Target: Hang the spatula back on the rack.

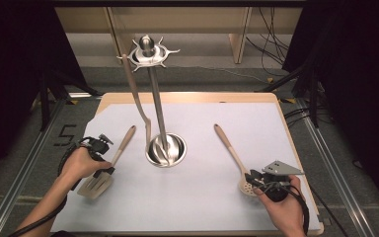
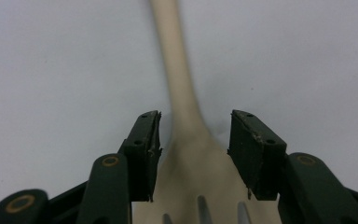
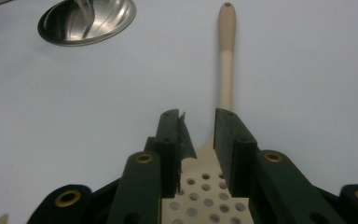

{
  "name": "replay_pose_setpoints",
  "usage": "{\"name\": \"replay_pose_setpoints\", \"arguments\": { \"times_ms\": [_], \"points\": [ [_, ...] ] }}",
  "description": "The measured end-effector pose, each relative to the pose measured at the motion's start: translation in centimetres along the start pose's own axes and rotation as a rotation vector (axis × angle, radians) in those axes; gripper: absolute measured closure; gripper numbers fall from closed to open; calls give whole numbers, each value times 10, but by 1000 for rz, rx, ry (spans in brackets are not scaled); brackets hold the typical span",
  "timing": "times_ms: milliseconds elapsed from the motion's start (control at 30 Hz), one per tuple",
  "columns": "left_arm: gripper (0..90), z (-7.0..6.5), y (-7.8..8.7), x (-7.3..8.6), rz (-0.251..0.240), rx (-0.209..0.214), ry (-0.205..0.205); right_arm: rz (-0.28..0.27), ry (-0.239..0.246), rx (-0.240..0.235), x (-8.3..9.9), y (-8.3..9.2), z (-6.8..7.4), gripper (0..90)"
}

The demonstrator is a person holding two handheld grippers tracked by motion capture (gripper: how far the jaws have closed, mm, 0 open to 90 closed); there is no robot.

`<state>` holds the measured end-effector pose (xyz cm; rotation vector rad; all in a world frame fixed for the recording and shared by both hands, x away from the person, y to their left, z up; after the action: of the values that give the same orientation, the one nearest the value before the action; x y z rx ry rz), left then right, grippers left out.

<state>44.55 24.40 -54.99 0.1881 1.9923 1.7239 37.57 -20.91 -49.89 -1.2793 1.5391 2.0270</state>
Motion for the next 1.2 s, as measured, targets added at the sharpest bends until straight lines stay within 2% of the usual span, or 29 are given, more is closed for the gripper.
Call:
{"name": "replay_pose_setpoints", "arguments": {
  "times_ms": [33, 67, 133, 167, 200, 333, 367, 400, 433, 467, 500, 600, 633, 700, 833, 867, 933, 967, 1000, 1033, 1100, 1167, 1200],
  "points": [
    [521, 0, -1, -2, 4, 3, -3, 7, -22, 8, 1, 1, 2, 720],
    [522, 0, -2, -3, 10, 0, -7, -6, 16, 19, -1, 0, -2, 720],
    [523, 1, -6, -7, 20, -7, -11, -4, 18, 18, 0, 1, -2, 720],
    [526, 1, -8, -8, 22, -4, -10, 2, 2, 1, 0, 0, 0, 720],
    [531, 3, -9, -9, 40, -2, -24, 3, 5, 6, 1, 0, -1, 719],
    [558, 6, -16, -14, 65, -17, -3, 2, 1, 0, 0, 0, -1, 719],
    [563, 5, -16, -15, 72, -10, 9, 2, 1, 0, 0, 0, -1, 719],
    [576, 9, -16, -16, 82, -18, -33, 1, 6, 3, 1, 0, -1, 719],
    [592, 10, -15, -15, 96, -17, -47, -1, 3, 1, 1, 0, -1, 719],
    [607, 9, -13, -12, 143, -13, -48, -1, 8, 12, 1, 1, -3, 719],
    [621, 9, -14, -12, 138, -18, -48, -1, 6, 5, 1, 0, -2, 718],
    [661, 10, -12, -6, 209, -18, -63, -1, 12, 22, 1, 1, -4, 717],
    [668, 11, -12, -6, 209, -15, -63, 10, -5, 2, 2, 0, -1, 716],
    [681, 12, -12, -7, 224, -8, -50, 28, -30, 1, 4, 2, 2, 714],
    [691, 13, -12, -7, 252, -17, -53, 23, -20, 0, 4, 1, 0, 712],
    [696, 12, -13, -7, 251, -19, -54, 30, -35, 2, 4, 2, 2, 712],
    [711, 11, -13, -7, 247, -26, -56, 12, 4, 14, 3, 1, -3, 712],
    [723, 5, -13, -6, 232, -19, -8, 13, 15, 11, 3, 1, -4, 712],
    [727, 5, -13, -6, 232, -19, -8, 16, 3, -5, 4, 1, -1, 711],
    [727, 3, -13, -6, 217, -17, 13, 16, 3, -5, 4, 1, -1, 711],
    [734, 4, -12, -5, 205, -14, -1, 17, 2, -3, 4, 1, -2, 712],
    [741, 3, -10, -4, 195, -7, 10, 19, -10, 4, 4, 2, -1, 712],
    [741, 4, -11, -4, 170, -8, 12, 19, -10, 4, 4, 2, -1, 712]
  ]
}}
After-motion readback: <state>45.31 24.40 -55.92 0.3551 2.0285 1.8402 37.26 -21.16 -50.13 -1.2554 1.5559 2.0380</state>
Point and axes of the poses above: each handheld gripper's, and its own axes: y roughly backward along the jaws, x roughly out of its underside, z roughly to its left, the point moved 10 cm from there along -y, roughly forward along the jaws, and after that the axes turned 3 degrees about x, right-handed, at the moved point
